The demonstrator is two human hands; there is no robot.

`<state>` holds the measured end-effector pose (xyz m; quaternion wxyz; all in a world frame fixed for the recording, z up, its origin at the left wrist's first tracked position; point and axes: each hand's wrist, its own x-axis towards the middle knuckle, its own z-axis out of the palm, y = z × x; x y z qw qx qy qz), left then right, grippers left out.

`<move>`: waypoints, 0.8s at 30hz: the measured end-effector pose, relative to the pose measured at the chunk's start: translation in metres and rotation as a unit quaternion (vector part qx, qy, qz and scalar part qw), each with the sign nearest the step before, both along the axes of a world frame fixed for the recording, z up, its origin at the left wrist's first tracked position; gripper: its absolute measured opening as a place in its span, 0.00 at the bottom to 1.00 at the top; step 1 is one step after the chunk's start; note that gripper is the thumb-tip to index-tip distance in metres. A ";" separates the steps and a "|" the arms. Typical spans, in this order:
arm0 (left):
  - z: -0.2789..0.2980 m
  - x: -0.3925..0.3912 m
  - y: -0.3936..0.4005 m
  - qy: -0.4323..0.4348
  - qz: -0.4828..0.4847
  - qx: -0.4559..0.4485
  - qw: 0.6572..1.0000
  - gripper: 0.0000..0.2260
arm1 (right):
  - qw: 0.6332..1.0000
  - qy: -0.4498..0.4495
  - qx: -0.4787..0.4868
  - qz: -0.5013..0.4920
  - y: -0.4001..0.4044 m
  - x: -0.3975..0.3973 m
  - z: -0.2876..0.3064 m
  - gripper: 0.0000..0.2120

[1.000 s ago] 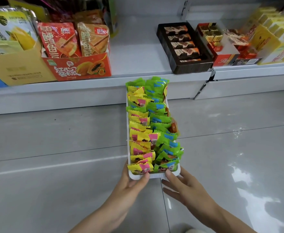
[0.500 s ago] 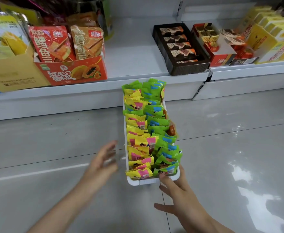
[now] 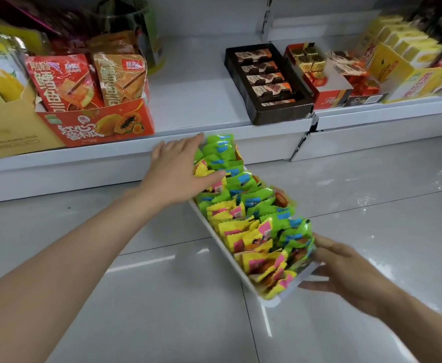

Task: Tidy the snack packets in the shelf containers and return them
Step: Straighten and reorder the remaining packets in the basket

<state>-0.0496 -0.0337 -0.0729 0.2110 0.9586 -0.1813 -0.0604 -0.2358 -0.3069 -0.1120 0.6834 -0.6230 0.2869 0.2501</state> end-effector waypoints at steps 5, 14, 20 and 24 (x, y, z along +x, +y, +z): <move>-0.019 -0.043 -0.002 0.037 0.021 -0.131 0.991 0.38 | 0.987 -0.027 -0.048 -0.154 -0.035 0.018 0.011 0.12; -0.014 -0.016 0.001 0.316 0.043 -0.192 0.928 0.36 | 0.995 -0.019 -0.070 -0.070 0.008 -0.019 0.020 0.34; -0.016 -0.012 -0.003 0.374 0.068 -0.250 0.891 0.34 | 0.988 0.009 -0.109 -0.111 0.019 0.000 0.028 0.34; -0.017 -0.017 -0.007 0.340 0.085 -0.291 0.890 0.33 | 0.988 -0.012 -0.097 -0.121 0.023 0.006 0.030 0.32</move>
